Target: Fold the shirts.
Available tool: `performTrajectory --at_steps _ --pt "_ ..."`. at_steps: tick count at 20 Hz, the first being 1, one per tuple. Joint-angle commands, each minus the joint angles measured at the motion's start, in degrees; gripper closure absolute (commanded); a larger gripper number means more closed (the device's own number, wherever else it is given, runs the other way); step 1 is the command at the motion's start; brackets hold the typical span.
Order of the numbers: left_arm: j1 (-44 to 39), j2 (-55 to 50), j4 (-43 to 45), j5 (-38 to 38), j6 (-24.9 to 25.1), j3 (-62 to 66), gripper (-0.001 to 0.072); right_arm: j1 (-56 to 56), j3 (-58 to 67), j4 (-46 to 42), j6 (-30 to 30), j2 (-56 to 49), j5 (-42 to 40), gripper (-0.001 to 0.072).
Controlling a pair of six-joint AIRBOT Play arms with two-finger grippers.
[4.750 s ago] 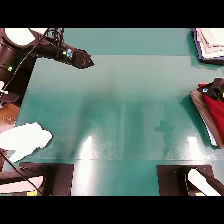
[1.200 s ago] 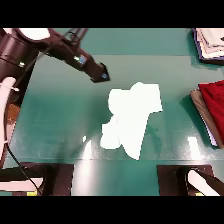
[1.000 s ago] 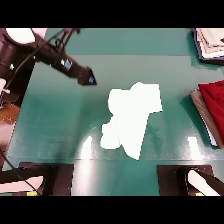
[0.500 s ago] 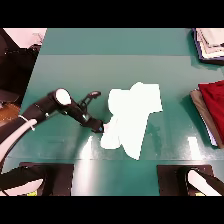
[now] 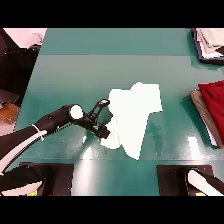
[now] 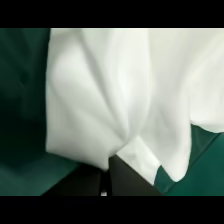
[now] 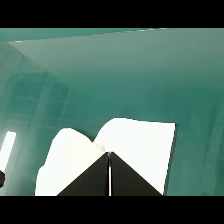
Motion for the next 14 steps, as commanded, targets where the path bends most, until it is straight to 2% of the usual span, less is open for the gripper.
performTrajectory --at_steps 1,5,8,9,10,11,12,14 --pt "3.76 1.36 3.80 -3.48 -2.47 1.77 0.0684 0.04 0.07 -0.04 0.13 -0.13 0.72 0.0694" --pt "18.80 10.95 18.23 -12.00 -3.39 9.33 0.0684 0.07 -2.82 -0.02 0.09 -0.24 2.75 0.0693" --pt "27.91 16.35 25.51 -12.44 -3.37 14.78 0.0683 0.55 -10.86 -0.04 -0.46 -0.28 0.46 0.0693" --pt "30.03 17.07 26.18 -12.61 -3.37 16.20 0.0683 1.51 -14.25 -0.02 -2.29 -0.31 -1.53 0.0689" --pt "31.34 17.22 25.94 -12.74 -3.43 17.03 0.0683 3.10 -17.16 0.00 -5.11 -0.61 -3.45 0.0640" --pt "32.02 17.22 25.83 -12.90 -3.41 17.31 0.0683 5.51 -19.34 0.00 -7.61 -1.73 -5.33 0.0411" --pt "32.04 17.16 25.83 -12.96 -3.43 17.27 0.0683 8.33 -20.61 -0.11 -8.59 -3.37 -7.06 0.0285" --pt "32.04 17.14 24.96 -13.09 -3.48 17.27 0.0683 13.90 -20.65 -0.02 -9.49 -9.16 -10.12 0.0260"
